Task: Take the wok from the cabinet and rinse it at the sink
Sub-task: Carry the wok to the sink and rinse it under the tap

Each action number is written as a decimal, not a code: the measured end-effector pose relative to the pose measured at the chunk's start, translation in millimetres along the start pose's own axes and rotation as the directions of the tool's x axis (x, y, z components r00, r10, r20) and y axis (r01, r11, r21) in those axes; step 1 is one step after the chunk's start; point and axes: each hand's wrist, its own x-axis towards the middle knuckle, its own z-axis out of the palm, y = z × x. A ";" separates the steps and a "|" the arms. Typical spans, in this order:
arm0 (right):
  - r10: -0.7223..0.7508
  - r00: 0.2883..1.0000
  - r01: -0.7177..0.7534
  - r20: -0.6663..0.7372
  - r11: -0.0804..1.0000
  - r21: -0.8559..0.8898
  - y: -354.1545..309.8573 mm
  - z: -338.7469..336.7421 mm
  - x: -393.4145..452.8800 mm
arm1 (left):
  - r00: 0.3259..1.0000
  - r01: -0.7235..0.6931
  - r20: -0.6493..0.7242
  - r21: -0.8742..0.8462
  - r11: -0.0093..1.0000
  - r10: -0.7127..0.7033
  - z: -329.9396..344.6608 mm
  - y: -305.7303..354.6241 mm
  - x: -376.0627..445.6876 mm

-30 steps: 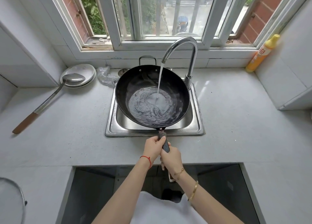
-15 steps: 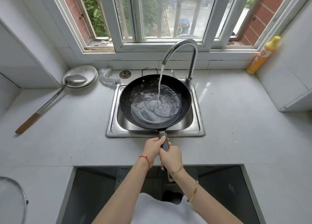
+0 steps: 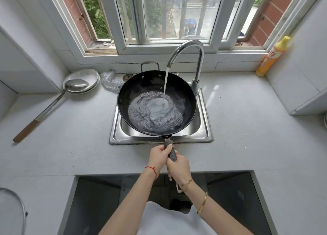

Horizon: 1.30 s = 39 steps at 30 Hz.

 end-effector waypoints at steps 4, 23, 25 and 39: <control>0.047 0.998 -0.051 0.048 0.996 0.069 -3.1 2.2 0.8 | 0.998 -0.020 -0.051 0.034 0.999 0.022 -2.1 1.9 -0.3; 0.023 0.998 -0.026 -0.054 0.999 -0.047 1.0 0.2 0.5 | 0.993 0.097 0.076 -0.103 0.990 -0.090 3.6 1.5 -2.0; 0.007 0.998 -0.010 -0.064 0.999 -0.048 3.1 1.5 -0.2 | 0.993 0.096 0.077 -0.100 0.990 -0.088 3.5 0.1 -2.0; 0.074 0.997 -0.077 0.033 0.993 0.094 -9.7 4.0 4.6 | 0.997 -0.045 -0.056 0.039 0.998 0.047 -2.9 10.3 -0.5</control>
